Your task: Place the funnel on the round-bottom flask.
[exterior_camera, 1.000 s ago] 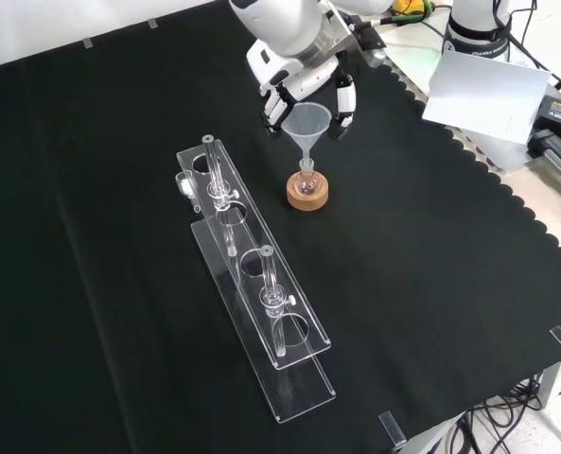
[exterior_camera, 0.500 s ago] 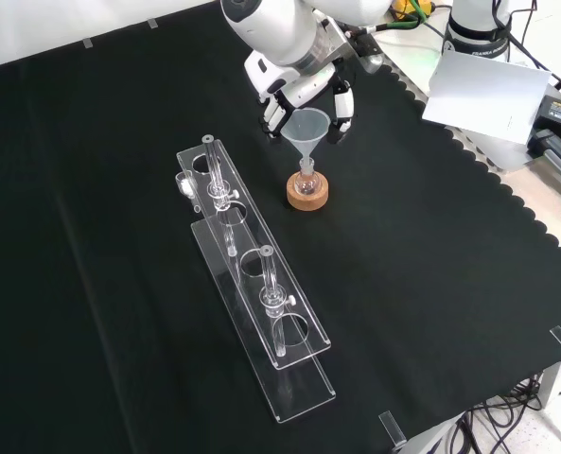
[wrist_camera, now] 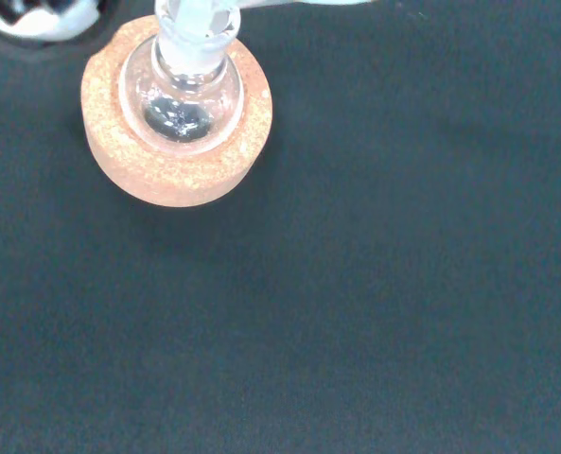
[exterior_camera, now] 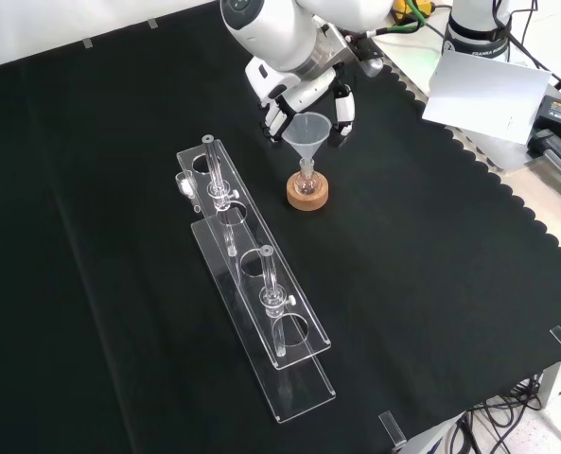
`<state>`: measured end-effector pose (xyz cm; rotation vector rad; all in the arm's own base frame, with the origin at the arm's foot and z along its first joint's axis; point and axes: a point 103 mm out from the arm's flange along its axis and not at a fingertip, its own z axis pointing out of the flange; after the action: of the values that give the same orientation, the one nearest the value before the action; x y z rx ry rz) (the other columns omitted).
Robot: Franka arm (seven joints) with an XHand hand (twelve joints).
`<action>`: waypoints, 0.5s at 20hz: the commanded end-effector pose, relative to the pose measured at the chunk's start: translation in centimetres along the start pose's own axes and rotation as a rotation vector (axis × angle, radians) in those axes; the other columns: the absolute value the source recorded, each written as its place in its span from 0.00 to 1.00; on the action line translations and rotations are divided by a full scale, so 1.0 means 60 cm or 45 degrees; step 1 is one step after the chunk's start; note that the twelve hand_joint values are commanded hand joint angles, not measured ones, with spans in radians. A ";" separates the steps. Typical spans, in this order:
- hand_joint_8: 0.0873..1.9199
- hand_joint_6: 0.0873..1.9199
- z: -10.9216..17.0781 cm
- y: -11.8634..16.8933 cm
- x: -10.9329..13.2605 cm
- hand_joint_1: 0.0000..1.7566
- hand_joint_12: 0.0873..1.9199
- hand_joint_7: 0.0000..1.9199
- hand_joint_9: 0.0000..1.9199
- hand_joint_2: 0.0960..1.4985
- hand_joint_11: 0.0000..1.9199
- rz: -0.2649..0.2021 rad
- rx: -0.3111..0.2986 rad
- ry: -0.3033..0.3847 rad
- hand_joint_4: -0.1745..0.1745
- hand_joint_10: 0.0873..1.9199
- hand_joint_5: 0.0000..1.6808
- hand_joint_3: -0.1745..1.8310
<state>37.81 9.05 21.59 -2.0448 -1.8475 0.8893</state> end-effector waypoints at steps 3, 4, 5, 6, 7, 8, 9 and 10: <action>0.38 0.34 0.000 0.003 0.006 0.45 0.65 0.23 0.41 0.44 0.30 0.001 0.047 -0.016 0.31 0.26 0.26 0.44; 0.39 0.33 0.000 0.004 0.006 0.44 0.65 0.23 0.40 0.44 0.29 0.003 0.059 -0.019 0.31 0.27 0.26 0.44; 0.39 0.32 0.001 0.005 0.006 0.44 0.65 0.22 0.40 0.44 0.29 0.007 0.064 -0.019 0.31 0.27 0.25 0.44; 0.39 0.31 0.001 0.005 0.006 0.44 0.65 0.22 0.39 0.44 0.29 0.008 0.066 -0.018 0.31 0.28 0.25 0.44; 0.39 0.30 0.002 0.006 0.005 0.44 0.65 0.21 0.38 0.44 0.28 0.005 0.069 -0.015 0.31 0.28 0.24 0.44; 0.39 0.30 0.003 0.006 0.005 0.44 0.65 0.21 0.37 0.44 0.28 0.004 0.070 -0.013 0.31 0.28 0.24 0.44; 0.39 0.29 0.004 0.006 0.004 0.44 0.66 0.20 0.36 0.43 0.28 0.007 0.070 -0.016 0.31 0.29 0.24 0.44; 0.38 0.28 0.005 0.007 0.004 0.44 0.66 0.19 0.35 0.43 0.28 0.007 0.075 -0.015 0.31 0.29 0.24 0.44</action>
<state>38.04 9.25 21.20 -2.0165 -1.8085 0.9431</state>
